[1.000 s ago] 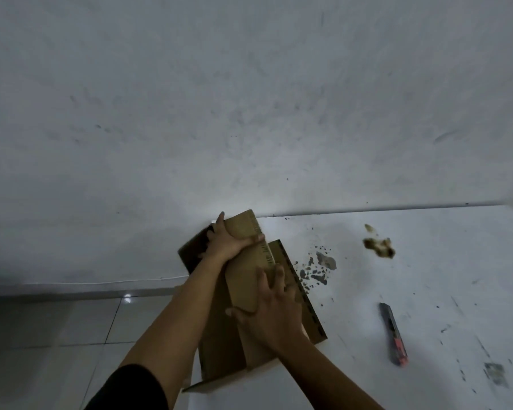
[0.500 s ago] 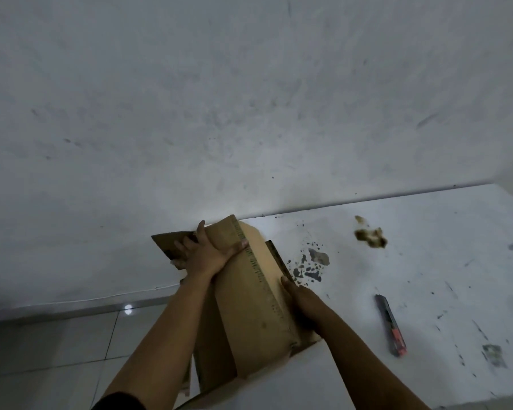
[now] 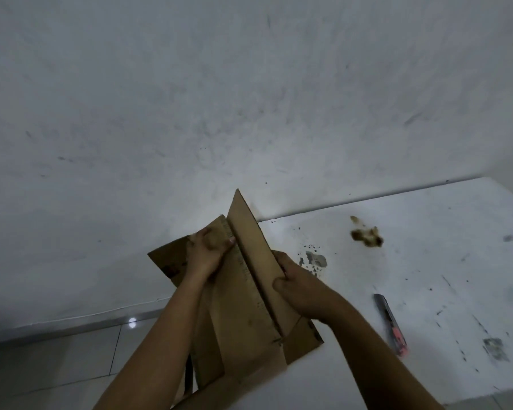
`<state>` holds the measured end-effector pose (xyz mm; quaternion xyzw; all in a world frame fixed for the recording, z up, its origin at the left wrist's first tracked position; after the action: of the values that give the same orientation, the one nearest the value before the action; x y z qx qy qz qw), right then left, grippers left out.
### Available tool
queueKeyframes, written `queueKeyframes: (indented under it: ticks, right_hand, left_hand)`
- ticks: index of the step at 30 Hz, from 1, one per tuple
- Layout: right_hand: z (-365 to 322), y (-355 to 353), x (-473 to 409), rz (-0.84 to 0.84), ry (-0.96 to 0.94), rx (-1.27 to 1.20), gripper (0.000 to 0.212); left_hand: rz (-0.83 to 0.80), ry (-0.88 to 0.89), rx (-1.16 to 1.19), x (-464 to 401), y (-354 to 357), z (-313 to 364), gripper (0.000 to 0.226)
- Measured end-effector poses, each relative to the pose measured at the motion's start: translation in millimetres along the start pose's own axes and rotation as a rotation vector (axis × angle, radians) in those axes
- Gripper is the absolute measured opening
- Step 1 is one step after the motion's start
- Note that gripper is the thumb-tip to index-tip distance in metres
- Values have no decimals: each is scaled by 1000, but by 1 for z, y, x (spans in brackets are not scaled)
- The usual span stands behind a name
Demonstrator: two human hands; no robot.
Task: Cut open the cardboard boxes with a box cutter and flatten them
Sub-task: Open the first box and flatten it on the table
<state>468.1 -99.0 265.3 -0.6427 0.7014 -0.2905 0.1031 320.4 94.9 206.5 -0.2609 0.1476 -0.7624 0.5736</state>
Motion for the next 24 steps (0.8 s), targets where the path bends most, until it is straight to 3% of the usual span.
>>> queueKeyframes:
  ticks: [2,5,7,9,11,14,16,19,24]
  right_hand:
    - [-9,10,5,49,-15,82,47]
    - [-18,21,4,112,-76,132,48]
    - [-19,29,1,114,-106,32,41]
    - [-13,38,-1,53,-82,-156,39]
    - [-5,45,-1,-9,-58,-294,43]
    - [8,53,0,-104,-19,-482,37]
    - [20,54,-4,-142,24,-626,32]
    - [43,58,-15,-158,32,-696,37]
    - [85,85,-39,-241,44,-506,58]
  left_hand:
    - [-14,-11,112,7,0,11,90]
    - [-86,-93,230,21,3,28,102]
    - [-136,-52,240,33,5,47,110]
    - [-78,29,72,44,4,63,117]
    - [53,161,-257,49,2,75,119]
    - [106,277,-597,49,12,84,106]
    - [10,217,-605,42,21,76,100]
    - [-147,59,-431,40,26,60,93]
    - [-179,-81,-440,58,25,53,66]
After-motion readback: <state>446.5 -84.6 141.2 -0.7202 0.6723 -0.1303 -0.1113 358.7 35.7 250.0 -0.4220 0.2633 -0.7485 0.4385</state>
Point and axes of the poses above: each hand's wrist, its own x-axis away from the middle knuckle, its own y-axis out of the palm, z = x × y, the point moved 7 cm from there along -x, towards the middle knuckle, and after that the axes turned 6 degrees about x, right-handed, at the moved point
